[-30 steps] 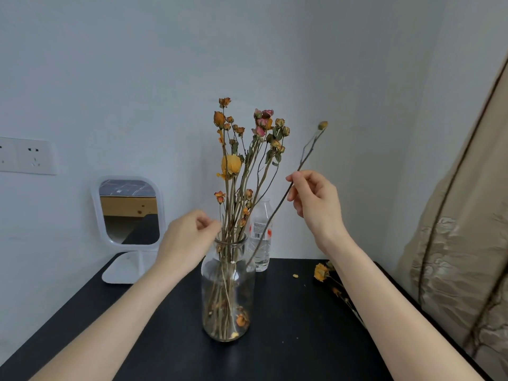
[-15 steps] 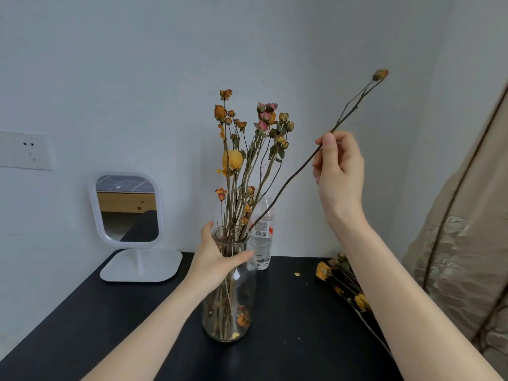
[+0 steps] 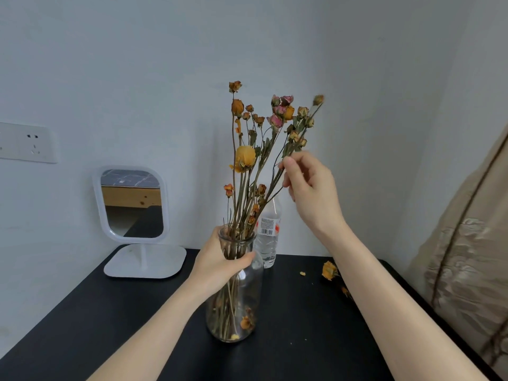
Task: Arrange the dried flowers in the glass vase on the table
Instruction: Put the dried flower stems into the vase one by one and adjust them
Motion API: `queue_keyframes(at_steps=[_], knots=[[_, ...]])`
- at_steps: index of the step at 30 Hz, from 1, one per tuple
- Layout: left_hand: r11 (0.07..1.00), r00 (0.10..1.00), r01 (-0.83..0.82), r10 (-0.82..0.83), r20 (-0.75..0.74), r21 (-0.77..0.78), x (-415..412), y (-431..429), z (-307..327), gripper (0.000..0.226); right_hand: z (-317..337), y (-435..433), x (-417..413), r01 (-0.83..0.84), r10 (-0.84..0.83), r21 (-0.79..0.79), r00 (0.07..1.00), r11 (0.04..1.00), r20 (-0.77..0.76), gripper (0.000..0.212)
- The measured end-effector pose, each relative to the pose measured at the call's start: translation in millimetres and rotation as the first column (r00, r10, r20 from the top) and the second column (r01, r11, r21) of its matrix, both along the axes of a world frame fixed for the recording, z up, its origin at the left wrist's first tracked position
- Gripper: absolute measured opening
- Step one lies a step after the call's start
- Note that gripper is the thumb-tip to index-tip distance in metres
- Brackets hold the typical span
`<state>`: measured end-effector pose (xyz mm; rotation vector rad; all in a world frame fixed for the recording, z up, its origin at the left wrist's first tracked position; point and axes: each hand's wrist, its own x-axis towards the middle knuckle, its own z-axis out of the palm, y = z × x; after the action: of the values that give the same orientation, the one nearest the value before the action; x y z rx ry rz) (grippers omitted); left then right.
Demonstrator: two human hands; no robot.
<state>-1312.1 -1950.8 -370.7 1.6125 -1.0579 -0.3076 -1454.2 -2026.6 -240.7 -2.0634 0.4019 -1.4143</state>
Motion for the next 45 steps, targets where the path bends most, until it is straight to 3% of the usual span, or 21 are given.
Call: queue_keyframes(at_steps=[6,11,17,21,27,38,45], knots=[[1.000,1.000,0.012,-0.012,-0.005,-0.009,-1,1,0,0.053,-18,5,9,0.069,-0.103,-0.137,0.960,0.988,-0.260,0.019],[0.999,1.000,0.014,-0.015,-0.006,-0.031,-2,2,0,0.050,-31,6,16,0.083,-0.169,-0.201,0.871,0.976,-0.461,0.022],[0.998,0.999,0.020,-0.022,-0.025,-0.061,-1,0,-4,0.050,-51,8,26,0.127,-0.198,-0.166,0.809,0.978,-0.553,0.021],[0.998,1.000,0.014,-0.015,-0.014,-0.057,-1,-1,-3,0.048,-53,6,28,0.121,-0.158,-0.101,0.805,0.987,-0.572,0.024],[0.999,1.000,0.002,-0.003,-0.017,-0.038,-4,0,-1,0.051,-52,5,27,0.163,-0.148,-0.005,0.879,0.987,-0.454,0.026],[0.999,0.998,-0.004,0.001,-0.060,-0.044,-3,0,-2,0.052,-58,6,20,0.153,-0.094,0.097,0.888,0.983,-0.450,0.025],[0.983,0.989,-0.108,0.091,-0.118,-0.147,-19,14,-2,0.085,-66,10,-13,0.097,0.011,0.229,0.904,0.969,-0.428,0.009]])
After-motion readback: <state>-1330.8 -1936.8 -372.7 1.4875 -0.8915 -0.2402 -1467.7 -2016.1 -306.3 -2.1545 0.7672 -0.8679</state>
